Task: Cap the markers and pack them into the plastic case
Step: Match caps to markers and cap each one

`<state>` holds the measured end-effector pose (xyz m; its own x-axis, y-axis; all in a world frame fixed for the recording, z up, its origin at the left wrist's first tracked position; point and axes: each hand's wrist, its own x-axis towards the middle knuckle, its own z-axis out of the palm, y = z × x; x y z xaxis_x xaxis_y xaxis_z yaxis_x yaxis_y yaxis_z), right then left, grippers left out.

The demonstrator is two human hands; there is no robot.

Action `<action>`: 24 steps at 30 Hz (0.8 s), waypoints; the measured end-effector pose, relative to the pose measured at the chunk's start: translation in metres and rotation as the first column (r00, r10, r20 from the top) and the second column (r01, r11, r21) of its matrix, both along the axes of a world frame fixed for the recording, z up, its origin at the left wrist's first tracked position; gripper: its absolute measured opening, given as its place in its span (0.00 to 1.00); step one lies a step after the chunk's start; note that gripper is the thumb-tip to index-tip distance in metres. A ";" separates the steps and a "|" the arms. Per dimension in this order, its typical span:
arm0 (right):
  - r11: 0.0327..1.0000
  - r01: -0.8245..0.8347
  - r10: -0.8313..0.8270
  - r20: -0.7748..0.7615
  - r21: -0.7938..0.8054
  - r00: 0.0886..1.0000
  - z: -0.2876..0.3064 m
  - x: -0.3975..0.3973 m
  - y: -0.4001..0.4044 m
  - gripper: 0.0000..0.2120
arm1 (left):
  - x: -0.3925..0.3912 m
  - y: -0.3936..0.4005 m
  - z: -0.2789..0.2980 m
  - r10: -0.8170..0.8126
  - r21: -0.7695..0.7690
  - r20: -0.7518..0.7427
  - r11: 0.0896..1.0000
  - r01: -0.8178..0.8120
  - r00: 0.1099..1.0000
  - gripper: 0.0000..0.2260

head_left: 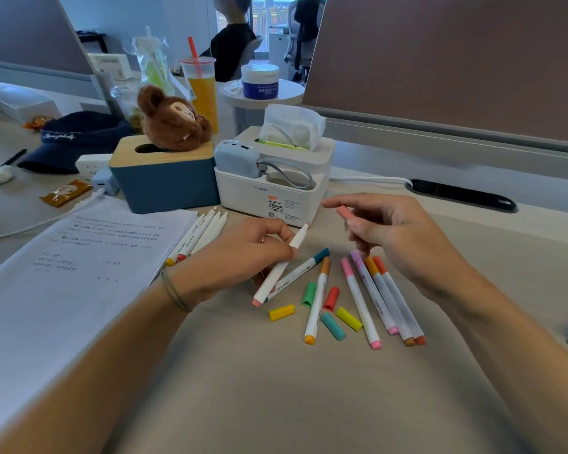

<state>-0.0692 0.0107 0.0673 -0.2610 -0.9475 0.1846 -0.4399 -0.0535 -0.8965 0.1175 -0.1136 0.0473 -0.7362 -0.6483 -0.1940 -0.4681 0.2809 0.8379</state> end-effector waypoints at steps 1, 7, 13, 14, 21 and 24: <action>1.000 0.010 -0.010 0.004 0.002 1.000 0.000 -0.001 0.000 0.14 | 0.000 0.001 0.000 -0.011 -0.010 -0.010 1.000 0.011 1.000 0.02; 0.998 0.064 -0.064 0.009 0.014 0.998 -0.002 -0.005 0.000 0.05 | 0.000 0.007 -0.001 -0.049 -0.042 -0.059 0.998 0.046 0.997 0.03; 0.998 0.052 -0.052 0.001 0.029 0.999 -0.005 0.000 -0.001 0.07 | -0.001 0.008 -0.003 -0.072 -0.050 -0.054 0.996 0.069 0.996 0.04; 0.998 0.051 -0.051 0.008 0.029 0.999 -0.006 0.001 -0.002 0.07 | -0.001 0.008 -0.003 -0.076 -0.052 -0.053 0.996 0.073 0.996 0.04; 0.993 0.119 -0.119 0.067 -0.003 0.991 -0.007 0.003 -0.003 0.08 | -0.001 0.008 -0.004 -0.076 -0.060 -0.075 0.996 0.071 0.994 0.04; 0.993 0.119 -0.120 0.094 0.011 0.988 -0.008 0.004 -0.003 0.08 | 0.000 0.008 -0.003 -0.096 -0.060 -0.078 0.994 0.091 0.992 0.05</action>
